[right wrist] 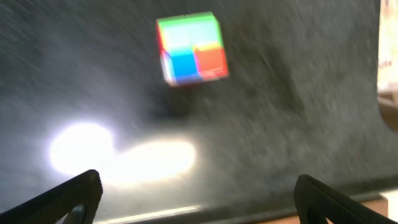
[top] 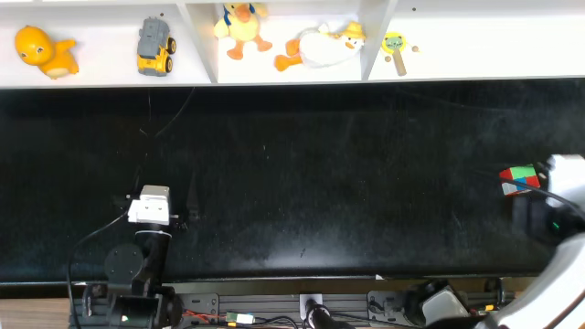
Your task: Store Toys
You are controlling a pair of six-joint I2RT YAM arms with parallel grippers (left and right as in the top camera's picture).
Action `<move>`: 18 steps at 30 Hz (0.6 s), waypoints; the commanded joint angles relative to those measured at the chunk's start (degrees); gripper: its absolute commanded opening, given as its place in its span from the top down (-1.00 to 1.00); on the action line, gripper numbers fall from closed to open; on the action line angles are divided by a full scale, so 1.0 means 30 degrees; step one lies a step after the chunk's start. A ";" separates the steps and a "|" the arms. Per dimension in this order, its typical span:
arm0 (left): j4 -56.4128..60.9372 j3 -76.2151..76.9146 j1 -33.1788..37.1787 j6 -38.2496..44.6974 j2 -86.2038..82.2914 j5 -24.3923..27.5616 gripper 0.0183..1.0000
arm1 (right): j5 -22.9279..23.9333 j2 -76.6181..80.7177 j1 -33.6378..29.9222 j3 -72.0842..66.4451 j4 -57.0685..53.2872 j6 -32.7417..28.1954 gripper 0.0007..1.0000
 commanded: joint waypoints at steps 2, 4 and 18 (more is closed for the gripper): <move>-0.0087 -0.0022 -0.0102 -0.0211 -0.0204 -0.0095 -1.00 | -0.2776 0.3111 -0.2353 -0.0095 0.1581 -0.3774 -0.99; -0.0087 -0.0022 -0.0102 -0.0211 -0.0204 -0.0087 -1.00 | -0.3293 0.4197 -0.2390 -0.0095 0.2492 -0.3279 -0.99; -0.0087 -0.0022 -0.0102 -0.0211 -0.0204 -0.0095 -1.00 | -0.3869 0.7242 0.0648 -0.0066 0.5340 -0.0532 -0.99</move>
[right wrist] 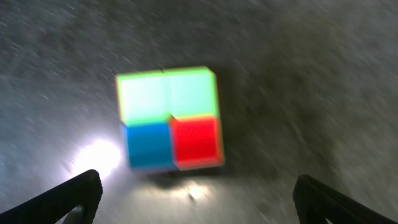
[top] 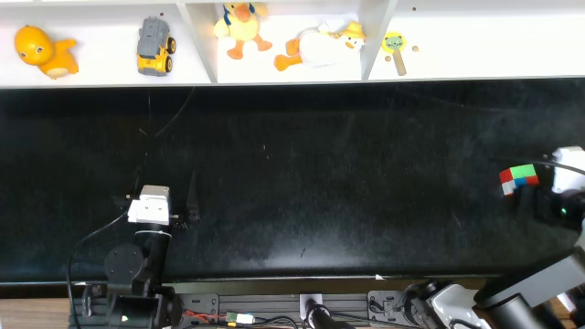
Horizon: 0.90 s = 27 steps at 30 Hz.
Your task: Store Toys
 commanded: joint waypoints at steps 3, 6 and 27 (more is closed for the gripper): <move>-0.0087 -0.0022 -0.0102 -0.0211 -0.0197 -0.0095 -1.00 | -0.0503 0.0896 0.1392 -0.0036 0.0488 0.1435 -1.00; -0.0087 -0.0022 -0.0102 -0.0211 -0.0197 -0.0087 -1.00 | -0.0495 0.1173 0.1399 -0.0036 0.0554 0.1647 -0.99; -0.0087 -0.0022 -0.0102 -0.0211 -0.0197 -0.0087 -1.00 | -0.0430 0.2040 0.2127 -0.0036 0.1319 0.2856 -0.17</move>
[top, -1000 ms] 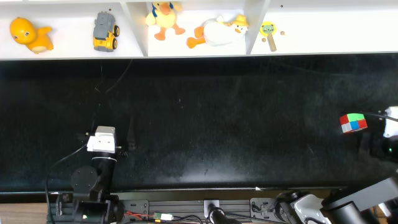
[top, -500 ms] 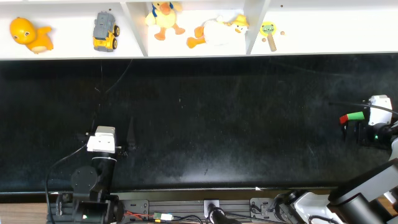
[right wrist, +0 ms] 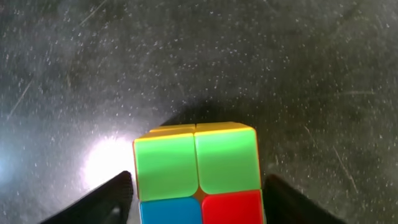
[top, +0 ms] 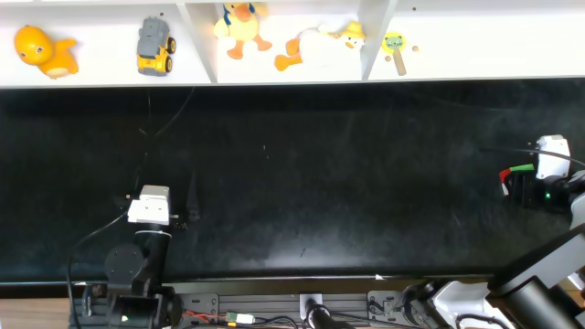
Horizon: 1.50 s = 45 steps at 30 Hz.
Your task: Store Toys
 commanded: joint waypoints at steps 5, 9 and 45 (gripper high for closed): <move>-0.0087 -0.0022 -0.0102 -0.0211 -0.0197 -0.0095 -1.00 | -0.0255 0.0015 0.0146 -0.0036 0.0087 0.1814 0.14; -0.0087 -0.0022 -0.0102 -0.0211 -0.0197 -0.0087 -1.00 | -0.0255 -0.0444 0.0743 0.0124 0.0153 0.1953 0.14; -0.0087 -0.0022 -0.0102 -0.0211 -0.0197 -0.0087 -1.00 | -0.0947 0.5464 0.8444 1.3296 0.0328 0.7839 0.06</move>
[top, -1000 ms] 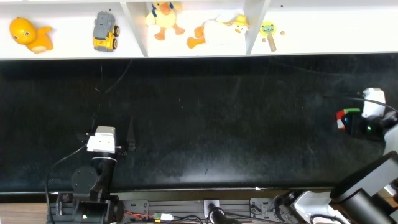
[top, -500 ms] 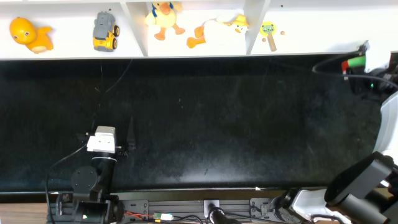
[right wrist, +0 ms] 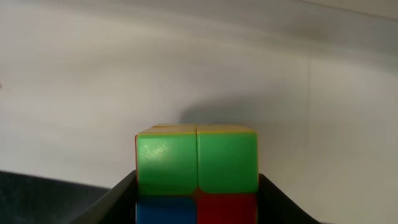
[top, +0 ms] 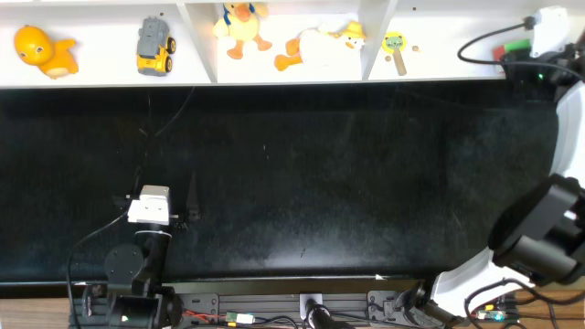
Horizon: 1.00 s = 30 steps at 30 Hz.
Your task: Store Toys
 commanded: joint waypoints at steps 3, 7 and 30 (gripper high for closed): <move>-0.0087 -0.0022 -0.0102 -0.0211 -0.0197 -0.0095 -1.00 | -0.0860 0.1049 0.0801 0.1705 0.0051 0.1435 0.05; -0.0087 -0.0022 -0.0102 -0.0211 -0.0197 -0.0095 -1.00 | -0.0852 0.1333 0.1035 0.1712 -0.0029 0.1574 0.04; -0.0087 -0.0022 -0.0102 -0.0211 -0.0197 -0.0087 -1.00 | 0.1960 -0.4641 0.0707 -0.4036 -0.0444 0.2404 -1.00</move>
